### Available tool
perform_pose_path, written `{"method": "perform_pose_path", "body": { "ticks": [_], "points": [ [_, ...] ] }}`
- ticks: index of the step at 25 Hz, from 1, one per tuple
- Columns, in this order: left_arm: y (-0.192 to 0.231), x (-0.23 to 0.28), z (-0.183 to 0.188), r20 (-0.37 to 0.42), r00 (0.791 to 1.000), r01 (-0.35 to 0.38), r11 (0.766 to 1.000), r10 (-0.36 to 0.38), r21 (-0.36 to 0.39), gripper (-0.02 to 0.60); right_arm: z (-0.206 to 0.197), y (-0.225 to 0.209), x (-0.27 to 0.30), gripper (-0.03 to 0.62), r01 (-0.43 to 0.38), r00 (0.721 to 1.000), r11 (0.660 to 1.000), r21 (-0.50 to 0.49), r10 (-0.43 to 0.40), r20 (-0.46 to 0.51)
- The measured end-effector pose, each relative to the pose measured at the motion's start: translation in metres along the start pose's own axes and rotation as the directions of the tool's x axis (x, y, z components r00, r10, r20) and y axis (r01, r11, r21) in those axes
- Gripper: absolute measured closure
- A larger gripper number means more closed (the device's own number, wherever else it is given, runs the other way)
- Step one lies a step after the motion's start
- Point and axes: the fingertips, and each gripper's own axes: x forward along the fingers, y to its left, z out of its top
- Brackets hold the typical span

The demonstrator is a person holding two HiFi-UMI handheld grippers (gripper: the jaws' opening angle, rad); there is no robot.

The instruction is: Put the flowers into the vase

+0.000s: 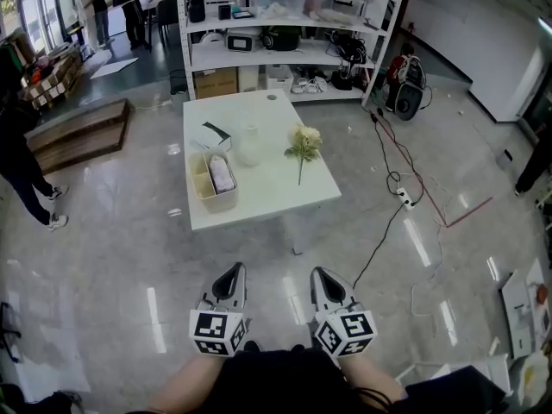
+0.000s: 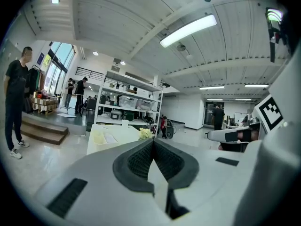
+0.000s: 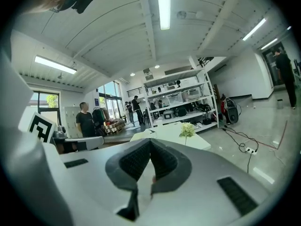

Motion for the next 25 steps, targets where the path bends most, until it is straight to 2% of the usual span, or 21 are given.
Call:
{"method": "perform_pose_path", "body": {
  "ticks": [8, 13, 19, 25],
  "points": [
    [0.036, 0.006, -0.002, -0.001, 0.999, 0.035, 0.999, -0.035, -0.013, 0.578, -0.006, 0.017, 0.017, 0.591, 0.048, 0.999, 0.999, 0.003, -0.048, 0.002],
    [0.043, 0.021, -0.004, -0.004, 0.998, 0.06, 0.998, -0.06, -0.015, 0.578, -0.009, 0.016, 0.031, 0.591, 0.06, 0.998, 0.998, 0.01, -0.06, -0.002],
    [0.053, 0.059, 0.005, -0.005, 0.998, 0.056, 0.998, -0.056, -0.006, 0.578, 0.0, -0.006, 0.071, 0.591, 0.046, 0.999, 0.999, 0.018, -0.046, -0.003],
    [0.075, 0.127, 0.024, -0.008, 1.0, 0.002, 1.0, -0.001, 0.007, 0.578, 0.032, -0.042, 0.146, 0.591, -0.015, 1.0, 1.0, 0.016, 0.014, 0.019]
  ]
}}
